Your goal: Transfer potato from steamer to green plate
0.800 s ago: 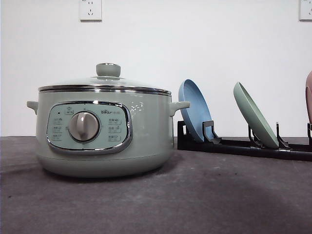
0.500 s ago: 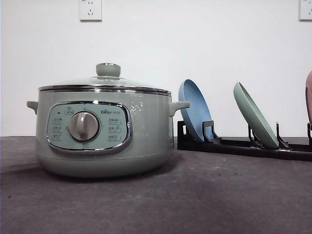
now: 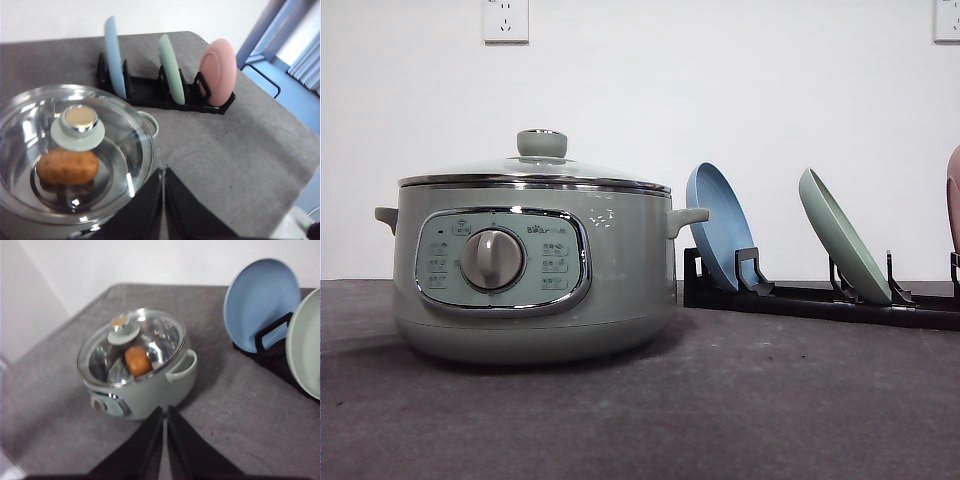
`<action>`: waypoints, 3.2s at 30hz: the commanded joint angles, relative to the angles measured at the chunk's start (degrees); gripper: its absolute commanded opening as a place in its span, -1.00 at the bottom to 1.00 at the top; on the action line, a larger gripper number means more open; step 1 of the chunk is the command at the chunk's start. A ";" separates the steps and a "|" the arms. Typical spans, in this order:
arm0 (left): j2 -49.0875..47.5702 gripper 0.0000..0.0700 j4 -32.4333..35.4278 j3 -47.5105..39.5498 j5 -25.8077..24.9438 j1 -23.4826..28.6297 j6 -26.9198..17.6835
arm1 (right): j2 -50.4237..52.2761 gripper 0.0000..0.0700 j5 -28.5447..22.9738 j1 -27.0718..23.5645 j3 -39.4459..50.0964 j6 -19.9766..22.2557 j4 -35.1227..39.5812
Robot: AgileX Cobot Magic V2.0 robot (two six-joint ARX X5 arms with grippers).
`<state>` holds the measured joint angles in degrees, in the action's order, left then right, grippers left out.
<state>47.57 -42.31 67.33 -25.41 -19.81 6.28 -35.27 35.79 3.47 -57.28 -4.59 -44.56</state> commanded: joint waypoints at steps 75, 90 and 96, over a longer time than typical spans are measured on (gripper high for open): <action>0.42 1.00 -0.13 1.18 -0.28 -0.89 -3.32 | -59.20 0.95 -16.98 3.08 -36.72 -5.93 2.30; 0.48 1.00 -0.54 1.18 -0.28 -0.89 -3.75 | -74.33 0.53 -19.56 2.86 -42.14 -8.47 10.59; 0.48 1.00 -3.00 1.18 -0.28 -0.87 -3.73 | -75.62 0.00 -19.61 2.86 -42.14 -9.42 12.00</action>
<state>47.64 -45.60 67.33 -25.45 -20.45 3.51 -109.44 16.37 6.33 -98.02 -13.00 -33.06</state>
